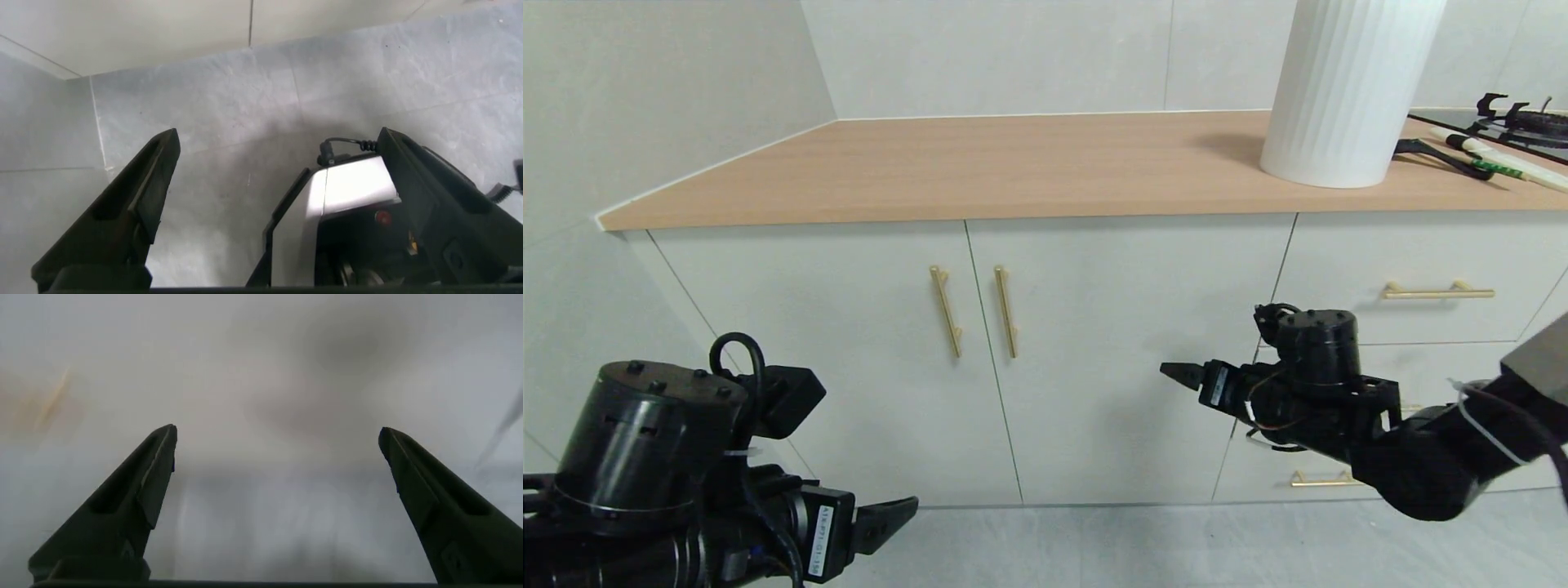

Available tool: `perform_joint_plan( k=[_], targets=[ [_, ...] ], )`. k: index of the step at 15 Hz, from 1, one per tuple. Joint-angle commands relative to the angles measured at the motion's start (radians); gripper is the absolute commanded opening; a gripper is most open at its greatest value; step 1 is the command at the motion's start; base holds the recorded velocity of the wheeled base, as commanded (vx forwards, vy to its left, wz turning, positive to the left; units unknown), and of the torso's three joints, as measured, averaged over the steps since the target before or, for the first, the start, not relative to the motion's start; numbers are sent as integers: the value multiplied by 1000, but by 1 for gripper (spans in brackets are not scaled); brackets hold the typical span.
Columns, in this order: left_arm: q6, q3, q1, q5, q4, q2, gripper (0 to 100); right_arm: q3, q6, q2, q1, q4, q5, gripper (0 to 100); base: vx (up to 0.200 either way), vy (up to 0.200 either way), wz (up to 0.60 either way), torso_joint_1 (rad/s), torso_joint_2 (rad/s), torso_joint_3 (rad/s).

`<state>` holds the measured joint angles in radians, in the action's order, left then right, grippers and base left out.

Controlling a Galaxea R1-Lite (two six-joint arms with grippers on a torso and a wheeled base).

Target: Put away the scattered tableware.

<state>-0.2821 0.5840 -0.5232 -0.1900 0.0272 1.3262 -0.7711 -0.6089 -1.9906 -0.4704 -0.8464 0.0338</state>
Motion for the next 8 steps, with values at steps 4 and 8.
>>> perform_joint_plan(
  k=[4,8],
  targets=[
    [0,0,0,0,0,-33,100,98,133,167,-2,-2,-71,100,0,0,0,0,0,0],
    [52,-7,12,-45,2,-160,100,222,213,418,18,1,-155,100,0,0,0,0,0,0]
  ],
)
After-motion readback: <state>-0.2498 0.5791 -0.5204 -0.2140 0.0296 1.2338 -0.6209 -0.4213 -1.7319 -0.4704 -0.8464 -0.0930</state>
